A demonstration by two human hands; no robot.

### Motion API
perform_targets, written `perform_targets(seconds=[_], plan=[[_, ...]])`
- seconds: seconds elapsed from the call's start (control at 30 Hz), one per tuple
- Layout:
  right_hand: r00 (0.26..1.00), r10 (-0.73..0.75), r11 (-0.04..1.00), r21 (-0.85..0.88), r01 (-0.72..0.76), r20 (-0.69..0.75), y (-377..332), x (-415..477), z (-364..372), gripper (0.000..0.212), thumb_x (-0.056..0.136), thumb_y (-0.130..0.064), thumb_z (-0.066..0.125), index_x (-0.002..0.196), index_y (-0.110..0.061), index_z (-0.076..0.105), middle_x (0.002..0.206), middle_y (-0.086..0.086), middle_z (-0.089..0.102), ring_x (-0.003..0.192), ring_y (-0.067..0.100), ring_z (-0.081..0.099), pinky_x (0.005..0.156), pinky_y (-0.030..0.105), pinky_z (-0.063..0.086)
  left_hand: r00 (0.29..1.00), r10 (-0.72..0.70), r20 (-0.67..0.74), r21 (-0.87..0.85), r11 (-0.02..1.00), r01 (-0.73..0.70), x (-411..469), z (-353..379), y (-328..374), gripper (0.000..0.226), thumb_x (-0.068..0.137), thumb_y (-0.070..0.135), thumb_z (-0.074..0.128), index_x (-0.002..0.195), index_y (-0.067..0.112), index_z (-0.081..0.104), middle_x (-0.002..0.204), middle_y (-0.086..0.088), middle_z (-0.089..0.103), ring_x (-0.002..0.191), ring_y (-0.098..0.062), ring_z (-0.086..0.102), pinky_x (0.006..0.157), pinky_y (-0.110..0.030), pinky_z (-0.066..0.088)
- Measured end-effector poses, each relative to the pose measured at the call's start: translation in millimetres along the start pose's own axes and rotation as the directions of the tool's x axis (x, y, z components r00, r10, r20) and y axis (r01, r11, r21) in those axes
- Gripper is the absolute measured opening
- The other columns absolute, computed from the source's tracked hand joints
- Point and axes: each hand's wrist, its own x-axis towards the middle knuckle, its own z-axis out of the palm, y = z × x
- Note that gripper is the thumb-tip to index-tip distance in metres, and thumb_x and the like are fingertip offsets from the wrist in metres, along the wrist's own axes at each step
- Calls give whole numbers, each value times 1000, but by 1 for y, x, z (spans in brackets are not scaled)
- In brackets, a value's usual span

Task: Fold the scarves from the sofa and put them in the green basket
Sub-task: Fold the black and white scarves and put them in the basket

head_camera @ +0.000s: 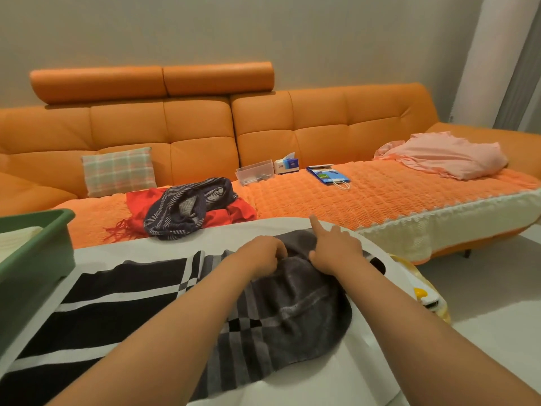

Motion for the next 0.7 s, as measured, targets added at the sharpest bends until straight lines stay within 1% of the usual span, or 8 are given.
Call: perform_targets(seconds=[0.1,0.2,0.27,0.33,0.43,0.57,0.63,0.7], plan=[[998,-14,983,182,26,-66,2,9,-4,50,90,-14,57,138,-29,50,124,6,63,102,27,60,80,38,53,996,25,80,-27,999,-22,10,7,-13,29,83,22,62,111,28,64,108,5,65,97,-16,60,87,-35,53],[947,172,768,639,43,-270,2,13,-12,37,84,4,47,98,-27,63,102,1,64,89,23,56,67,31,45,998,0,58,-4,1000,0,16,6,-19,23,83,22,65,101,33,56,100,5,62,96,-19,60,76,-31,47],[867,311,532,827,181,-390,4,12,-21,40,74,12,43,80,-25,59,89,-2,61,87,26,58,64,33,47,994,8,-110,23,1000,-6,14,3,-21,16,86,22,62,95,35,62,98,7,63,94,-18,59,75,-32,47],[824,380,360,888,286,-420,10,7,-31,42,64,16,40,69,-22,58,77,-4,58,81,27,60,62,38,54,904,18,-428,-53,998,-45,6,3,-26,11,88,23,61,92,32,66,96,9,65,92,-16,57,78,-34,49],[916,314,228,956,184,-251,24,-7,-44,41,66,17,32,58,-16,54,64,4,50,63,23,49,46,23,42,746,67,-663,-129,971,-202,-13,8,-34,10,85,19,64,83,28,62,82,13,60,79,-10,52,69,-29,45],[996,-26,550,833,-53,80,52,-25,-35,14,64,-16,53,65,-9,65,62,9,56,60,22,51,61,31,45,932,197,-304,-73,971,-229,-42,14,-43,12,72,26,56,76,29,66,69,14,64,68,-5,59,68,-25,46],[967,-108,735,674,-78,231,60,-30,-31,29,74,-30,48,70,-9,68,58,12,60,57,25,57,78,40,53,968,213,-130,-6,977,-215,-49,13,-42,19,74,29,50,72,24,68,68,10,67,67,-7,60,68,-20,45],[978,-71,921,388,-11,196,55,-33,-33,43,92,-44,45,72,-12,66,62,10,65,59,25,63,75,38,55,983,150,-102,-30,988,-154,-50,10,-37,21,85,30,46,73,24,63,69,6,67,68,-11,61,69,-27,49]])
